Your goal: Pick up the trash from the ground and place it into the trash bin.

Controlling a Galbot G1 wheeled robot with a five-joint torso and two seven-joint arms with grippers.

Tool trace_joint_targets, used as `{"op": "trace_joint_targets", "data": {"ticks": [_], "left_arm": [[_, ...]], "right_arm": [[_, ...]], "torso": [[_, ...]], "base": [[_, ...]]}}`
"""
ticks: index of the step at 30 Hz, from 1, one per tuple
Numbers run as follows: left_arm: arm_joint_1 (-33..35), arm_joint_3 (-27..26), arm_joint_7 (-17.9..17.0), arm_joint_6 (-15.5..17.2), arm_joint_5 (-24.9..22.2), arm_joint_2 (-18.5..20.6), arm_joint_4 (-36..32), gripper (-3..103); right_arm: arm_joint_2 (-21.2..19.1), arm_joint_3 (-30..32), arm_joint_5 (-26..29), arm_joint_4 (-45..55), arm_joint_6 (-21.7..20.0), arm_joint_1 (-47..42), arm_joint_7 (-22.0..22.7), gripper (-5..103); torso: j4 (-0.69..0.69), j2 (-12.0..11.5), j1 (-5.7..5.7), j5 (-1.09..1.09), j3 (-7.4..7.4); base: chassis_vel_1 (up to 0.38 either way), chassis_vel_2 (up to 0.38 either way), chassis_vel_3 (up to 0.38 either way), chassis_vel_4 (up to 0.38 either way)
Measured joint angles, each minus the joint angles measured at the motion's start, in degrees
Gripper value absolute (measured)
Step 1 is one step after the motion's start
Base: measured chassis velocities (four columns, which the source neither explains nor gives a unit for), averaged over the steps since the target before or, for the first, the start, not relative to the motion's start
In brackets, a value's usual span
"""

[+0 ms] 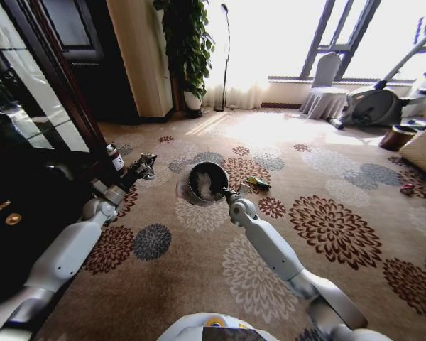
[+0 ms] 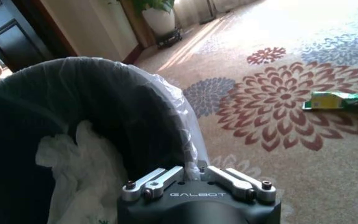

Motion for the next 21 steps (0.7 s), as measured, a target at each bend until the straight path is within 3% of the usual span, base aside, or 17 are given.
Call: {"op": "trace_joint_targets", "data": {"ticks": [9, 21], "left_arm": [[-1.1, 1.8, 4.9, 0.8, 0.5, -1.8, 2.5, 50], [-1.6, 6.2, 11.5, 2.8, 4.2, -5.1, 5.6, 50]], "right_arm": [[-0.2, -8.5, 4.5, -1.3, -2.5, 5.9, 0.6, 0], [0.5, -11.2, 7.3, -0.6, -3.4, 6.3, 2.3, 0]], "torso": [[0.0, 0.0, 0.0, 0.0, 0.0], [-0.01, 0.0, 0.0, 0.02, -0.01]], "base": [[0.0, 0.0, 0.0, 0.0], [0.0, 0.0, 0.0, 0.0]]}}
